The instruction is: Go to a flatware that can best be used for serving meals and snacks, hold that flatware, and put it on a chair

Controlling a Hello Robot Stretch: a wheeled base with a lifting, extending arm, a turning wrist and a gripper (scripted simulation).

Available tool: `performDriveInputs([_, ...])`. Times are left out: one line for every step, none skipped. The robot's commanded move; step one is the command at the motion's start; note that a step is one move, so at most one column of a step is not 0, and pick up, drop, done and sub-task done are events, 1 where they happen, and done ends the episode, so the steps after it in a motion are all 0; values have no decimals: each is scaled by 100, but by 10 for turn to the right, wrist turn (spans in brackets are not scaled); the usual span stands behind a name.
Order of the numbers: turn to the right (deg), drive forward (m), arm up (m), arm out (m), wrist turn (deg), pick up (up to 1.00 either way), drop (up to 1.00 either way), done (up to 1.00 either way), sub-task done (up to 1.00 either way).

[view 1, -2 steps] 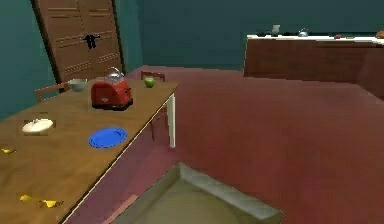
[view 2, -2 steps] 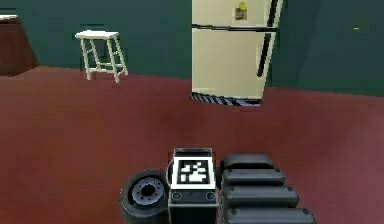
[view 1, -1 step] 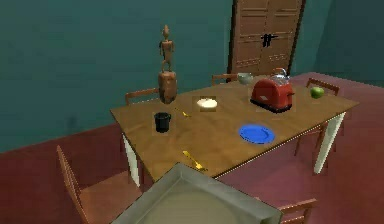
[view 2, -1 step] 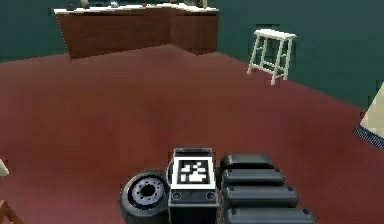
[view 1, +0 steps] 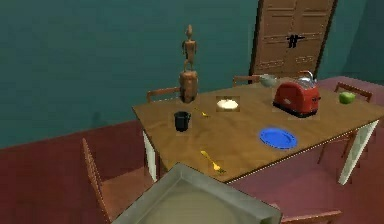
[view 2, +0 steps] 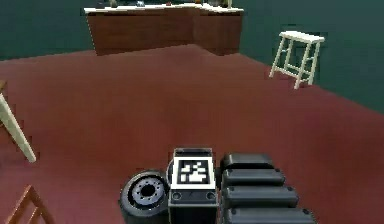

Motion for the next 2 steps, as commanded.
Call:
performDriveInputs([450,0,0,0,0,0,0,0,0])
performDriveInputs([450,0,0,0,0,0,0,0,0])
